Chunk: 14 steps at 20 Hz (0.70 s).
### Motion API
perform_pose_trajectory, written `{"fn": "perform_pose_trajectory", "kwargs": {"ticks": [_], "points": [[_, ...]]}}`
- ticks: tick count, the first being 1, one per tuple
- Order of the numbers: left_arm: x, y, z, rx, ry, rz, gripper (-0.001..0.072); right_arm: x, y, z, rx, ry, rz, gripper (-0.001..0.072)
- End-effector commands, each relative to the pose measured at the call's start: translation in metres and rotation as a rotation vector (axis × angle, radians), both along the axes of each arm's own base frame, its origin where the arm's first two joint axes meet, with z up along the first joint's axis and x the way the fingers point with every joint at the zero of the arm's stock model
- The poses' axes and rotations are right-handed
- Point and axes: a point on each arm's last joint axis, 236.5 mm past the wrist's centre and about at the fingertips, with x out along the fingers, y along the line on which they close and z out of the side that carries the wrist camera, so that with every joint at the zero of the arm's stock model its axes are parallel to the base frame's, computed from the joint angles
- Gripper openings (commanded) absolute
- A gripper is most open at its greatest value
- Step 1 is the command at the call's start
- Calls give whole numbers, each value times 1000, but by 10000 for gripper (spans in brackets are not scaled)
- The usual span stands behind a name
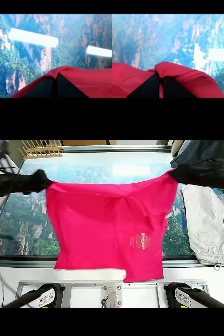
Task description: Fold the clothes and pants, and hang the long-sleeved shirts on hangers.
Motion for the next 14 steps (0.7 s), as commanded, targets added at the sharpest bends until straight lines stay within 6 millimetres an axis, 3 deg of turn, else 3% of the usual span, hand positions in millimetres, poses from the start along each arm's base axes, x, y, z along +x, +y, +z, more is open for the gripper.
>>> {"fn": "perform_pose_trajectory", "kwargs": {"ticks": [1,3,4,6,7,9,11,12,14], "points": [[54,-3,-69,-86,72,15,9,52,-6,-75,21,78,-61,15],[75,-1,-76,-91,68,11,9,71,-13,-83,20,42,-108,28],[84,0,-75,-90,58,11,38,78,-18,-80,21,16,-132,121],[94,2,-65,-87,39,-2,633,85,-25,-71,19,-29,-163,586],[95,3,-58,-87,33,-9,623,84,-29,-66,19,-37,-169,659],[90,12,-46,-60,38,-20,625,77,-39,-52,19,-48,-179,657],[70,31,-46,15,84,-12,625,58,-50,-43,-3,-20,-163,656],[56,40,-51,63,110,0,625,44,-56,-47,-51,19,-143,656],[22,50,-70,135,176,11,625,5,-72,-73,-173,148,-103,655]]}}
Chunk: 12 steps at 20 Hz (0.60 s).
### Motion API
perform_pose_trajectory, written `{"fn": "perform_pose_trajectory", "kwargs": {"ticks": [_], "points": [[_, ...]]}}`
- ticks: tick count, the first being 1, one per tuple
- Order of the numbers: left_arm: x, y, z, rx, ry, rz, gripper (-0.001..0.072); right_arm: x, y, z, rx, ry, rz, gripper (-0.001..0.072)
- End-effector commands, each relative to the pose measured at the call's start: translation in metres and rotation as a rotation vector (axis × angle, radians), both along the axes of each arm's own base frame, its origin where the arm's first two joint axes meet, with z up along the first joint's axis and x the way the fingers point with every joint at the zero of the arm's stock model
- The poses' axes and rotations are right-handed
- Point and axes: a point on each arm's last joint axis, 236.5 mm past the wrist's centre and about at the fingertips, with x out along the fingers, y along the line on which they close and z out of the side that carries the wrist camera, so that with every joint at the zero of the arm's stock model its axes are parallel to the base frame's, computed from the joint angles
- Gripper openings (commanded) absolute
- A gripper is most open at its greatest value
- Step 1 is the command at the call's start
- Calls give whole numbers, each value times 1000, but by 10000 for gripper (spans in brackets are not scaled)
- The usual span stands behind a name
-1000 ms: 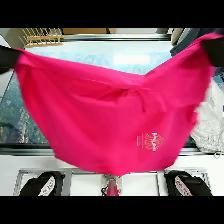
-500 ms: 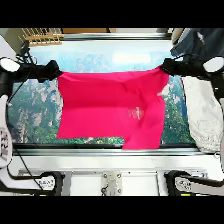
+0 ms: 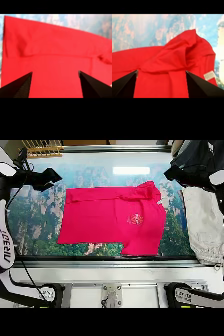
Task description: Fold the clothes and pants, and hang the long-sleeved shirts on hangers.
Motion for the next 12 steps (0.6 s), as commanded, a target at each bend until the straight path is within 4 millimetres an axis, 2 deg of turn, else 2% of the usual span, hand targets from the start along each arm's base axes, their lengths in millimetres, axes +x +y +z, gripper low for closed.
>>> {"fn": "perform_pose_trajectory", "kwargs": {"ticks": [1,3,5,7,9,12], "points": [[-57,18,-31,112,129,8,625,-66,-29,-41,-167,228,50,656],[-105,6,-66,97,234,-8,625,-115,-38,-87,-175,398,59,656],[-152,-9,-104,82,336,-30,625,-165,-42,-138,-101,577,20,656],[-194,-21,-137,74,415,-43,625,-206,-43,-185,-10,722,-55,656],[-222,-32,-156,73,463,-63,625,-226,-39,-214,71,772,-104,656],[-246,-43,-167,76,494,-94,625,-227,-27,-235,144,754,-154,656]]}}
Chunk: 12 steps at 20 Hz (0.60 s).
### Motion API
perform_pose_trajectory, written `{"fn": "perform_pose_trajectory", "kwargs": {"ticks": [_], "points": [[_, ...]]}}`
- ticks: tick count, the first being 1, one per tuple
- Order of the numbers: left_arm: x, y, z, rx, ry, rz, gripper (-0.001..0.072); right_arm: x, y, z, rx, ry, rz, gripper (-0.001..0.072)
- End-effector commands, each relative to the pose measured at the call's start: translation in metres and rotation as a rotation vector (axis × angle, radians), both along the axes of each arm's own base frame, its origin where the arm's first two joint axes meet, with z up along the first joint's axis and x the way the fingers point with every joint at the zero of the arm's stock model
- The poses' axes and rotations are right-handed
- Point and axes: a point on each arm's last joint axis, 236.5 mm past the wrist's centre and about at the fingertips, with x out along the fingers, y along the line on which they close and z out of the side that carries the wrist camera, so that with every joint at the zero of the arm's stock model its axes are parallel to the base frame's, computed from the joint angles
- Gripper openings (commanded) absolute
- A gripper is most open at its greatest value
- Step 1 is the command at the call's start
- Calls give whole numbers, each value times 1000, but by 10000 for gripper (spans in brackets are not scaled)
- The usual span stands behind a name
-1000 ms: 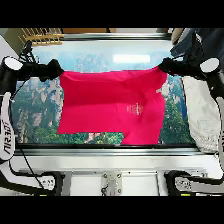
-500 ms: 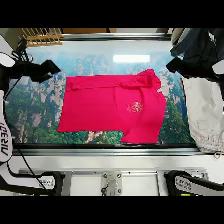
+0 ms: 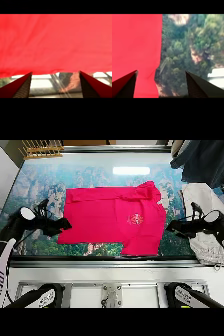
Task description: Fold the clothes and pants, and hang the long-sleeved shirts on hangers.
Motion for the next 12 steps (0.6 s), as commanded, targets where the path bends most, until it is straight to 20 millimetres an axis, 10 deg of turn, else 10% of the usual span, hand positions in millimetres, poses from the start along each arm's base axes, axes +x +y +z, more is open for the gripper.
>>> {"fn": "perform_pose_trajectory", "kwargs": {"ticks": [1,12], "points": [[-36,-12,-19,4,46,-29,625,-15,16,-31,84,31,-105,655],[-36,-19,-17,6,24,-20,625,14,77,-53,238,-10,-76,594]]}}
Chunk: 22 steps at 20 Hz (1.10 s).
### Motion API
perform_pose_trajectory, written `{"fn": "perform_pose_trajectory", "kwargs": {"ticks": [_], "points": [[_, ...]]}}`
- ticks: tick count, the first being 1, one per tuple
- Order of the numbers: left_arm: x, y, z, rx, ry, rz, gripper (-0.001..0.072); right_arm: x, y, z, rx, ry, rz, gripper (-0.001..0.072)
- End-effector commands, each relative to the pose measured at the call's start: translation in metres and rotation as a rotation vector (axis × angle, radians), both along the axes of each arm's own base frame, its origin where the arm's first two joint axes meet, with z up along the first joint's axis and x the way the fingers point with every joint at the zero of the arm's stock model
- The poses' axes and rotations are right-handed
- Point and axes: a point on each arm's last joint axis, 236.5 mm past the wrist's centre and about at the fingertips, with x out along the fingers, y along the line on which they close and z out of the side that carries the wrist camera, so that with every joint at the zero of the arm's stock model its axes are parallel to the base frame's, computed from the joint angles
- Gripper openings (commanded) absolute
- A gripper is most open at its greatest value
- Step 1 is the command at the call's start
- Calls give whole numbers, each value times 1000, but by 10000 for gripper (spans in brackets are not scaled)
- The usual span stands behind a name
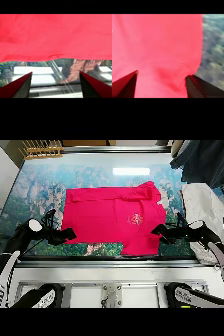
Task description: Fold the clothes and pants, and hang the long-sleeved shirts on hangers.
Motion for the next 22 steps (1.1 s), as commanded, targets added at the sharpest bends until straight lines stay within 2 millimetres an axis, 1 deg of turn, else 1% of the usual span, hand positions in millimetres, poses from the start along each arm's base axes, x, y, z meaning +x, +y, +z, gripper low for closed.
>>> {"fn": "perform_pose_trajectory", "kwargs": {"ticks": [1,2,3,4,7,11,13,16,18,22], "points": [[2,2,0,-2,3,37,625,10,5,-4,-11,-34,-9,364],[3,6,0,-3,7,74,625,10,5,-4,-11,-34,-9,142],[5,12,0,-7,14,118,625,10,4,-4,-11,-33,-10,41],[6,21,0,-9,22,164,625,10,4,-4,-12,-34,-9,13],[2,47,-4,-19,56,301,625,11,4,-1,-15,-44,-6,13],[-5,80,-22,-28,32,601,625,11,4,1,-16,-49,-7,13],[-3,88,-28,-25,-10,679,625,11,4,1,-15,-49,-7,13],[7,81,-36,-72,-25,730,625,11,4,1,-15,-49,-7,13],[12,73,-45,-69,10,698,625,11,4,1,-14,-49,-8,13],[43,49,-45,-57,-5,589,624,11,4,1,-12,-48,-9,13]]}}
